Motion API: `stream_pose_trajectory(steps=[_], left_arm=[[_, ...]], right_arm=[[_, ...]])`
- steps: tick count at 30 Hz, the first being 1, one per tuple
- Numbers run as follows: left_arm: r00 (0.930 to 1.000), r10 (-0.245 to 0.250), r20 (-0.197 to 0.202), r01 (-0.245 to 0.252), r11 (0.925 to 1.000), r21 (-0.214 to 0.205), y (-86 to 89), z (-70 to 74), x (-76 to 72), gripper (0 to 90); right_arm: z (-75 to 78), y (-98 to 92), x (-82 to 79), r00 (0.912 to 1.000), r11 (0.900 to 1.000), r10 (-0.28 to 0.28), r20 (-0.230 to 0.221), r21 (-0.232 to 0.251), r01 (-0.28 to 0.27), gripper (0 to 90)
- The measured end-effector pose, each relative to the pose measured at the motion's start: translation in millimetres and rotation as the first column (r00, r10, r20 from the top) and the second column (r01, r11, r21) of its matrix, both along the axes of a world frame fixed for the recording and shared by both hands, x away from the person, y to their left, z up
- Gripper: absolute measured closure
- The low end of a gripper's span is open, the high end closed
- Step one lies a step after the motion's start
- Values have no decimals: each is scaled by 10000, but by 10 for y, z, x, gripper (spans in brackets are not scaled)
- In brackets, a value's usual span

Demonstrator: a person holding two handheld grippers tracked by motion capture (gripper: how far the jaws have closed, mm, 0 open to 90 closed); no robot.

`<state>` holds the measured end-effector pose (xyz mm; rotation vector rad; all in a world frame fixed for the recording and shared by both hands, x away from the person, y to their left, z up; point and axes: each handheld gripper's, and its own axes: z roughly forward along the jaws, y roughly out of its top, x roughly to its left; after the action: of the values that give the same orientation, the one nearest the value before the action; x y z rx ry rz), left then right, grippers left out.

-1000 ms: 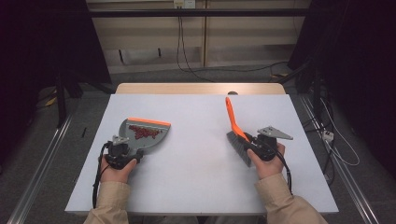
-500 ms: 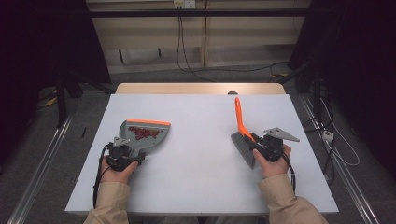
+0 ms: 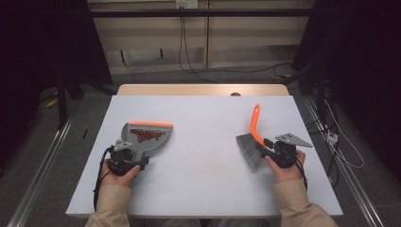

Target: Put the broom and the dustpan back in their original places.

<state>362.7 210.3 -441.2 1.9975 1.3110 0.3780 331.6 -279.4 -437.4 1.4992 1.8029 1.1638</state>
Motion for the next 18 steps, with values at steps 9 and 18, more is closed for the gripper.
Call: stream_pose_trajectory(steps=[9, 18], left_arm=[[9970, -360, 685, 381, 9988, -297, 2, 90, -62, 203], [9823, -874, 1656, 1003, 9924, -716, 69, 187, -115, 149]], right_arm=[[56, -142, -127, 9975, 9999, 142, 687, -53, -138, 323], [78, -153, -138, 9919, 9966, 747, 1024, 276, -779, 247]])
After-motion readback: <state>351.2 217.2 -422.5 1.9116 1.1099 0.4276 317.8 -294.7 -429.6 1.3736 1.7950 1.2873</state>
